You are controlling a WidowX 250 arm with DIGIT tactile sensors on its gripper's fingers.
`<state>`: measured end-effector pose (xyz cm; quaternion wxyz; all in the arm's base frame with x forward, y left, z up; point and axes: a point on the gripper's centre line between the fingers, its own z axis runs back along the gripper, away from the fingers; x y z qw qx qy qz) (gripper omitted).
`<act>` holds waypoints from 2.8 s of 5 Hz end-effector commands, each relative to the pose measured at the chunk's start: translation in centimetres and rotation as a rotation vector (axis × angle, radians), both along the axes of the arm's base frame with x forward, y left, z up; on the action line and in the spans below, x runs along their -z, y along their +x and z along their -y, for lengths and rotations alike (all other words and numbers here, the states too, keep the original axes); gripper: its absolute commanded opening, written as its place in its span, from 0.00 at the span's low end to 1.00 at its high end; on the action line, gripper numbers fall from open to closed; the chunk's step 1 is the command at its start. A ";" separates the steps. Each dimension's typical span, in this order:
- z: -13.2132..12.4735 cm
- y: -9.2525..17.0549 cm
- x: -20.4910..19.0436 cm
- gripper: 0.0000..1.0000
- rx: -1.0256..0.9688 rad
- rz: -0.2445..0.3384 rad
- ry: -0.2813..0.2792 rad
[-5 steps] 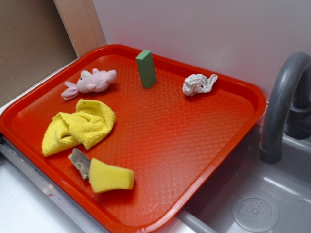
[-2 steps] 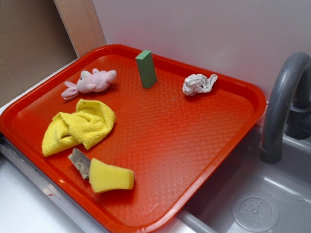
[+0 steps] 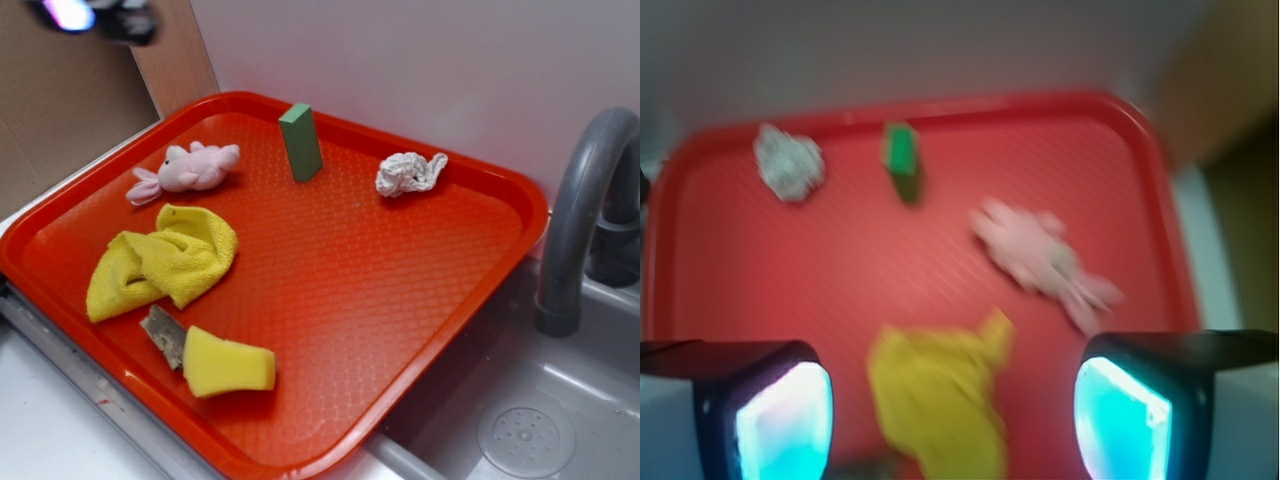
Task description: Grab the white paper.
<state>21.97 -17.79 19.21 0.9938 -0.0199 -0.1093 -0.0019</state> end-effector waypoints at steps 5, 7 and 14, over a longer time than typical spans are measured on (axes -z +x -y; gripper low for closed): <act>12.9 10.1 11.6 1.00 0.102 0.074 -0.047; 12.5 11.4 14.4 1.00 0.062 0.034 0.050; 1.8 3.3 0.0 0.00 -0.076 -0.065 -0.108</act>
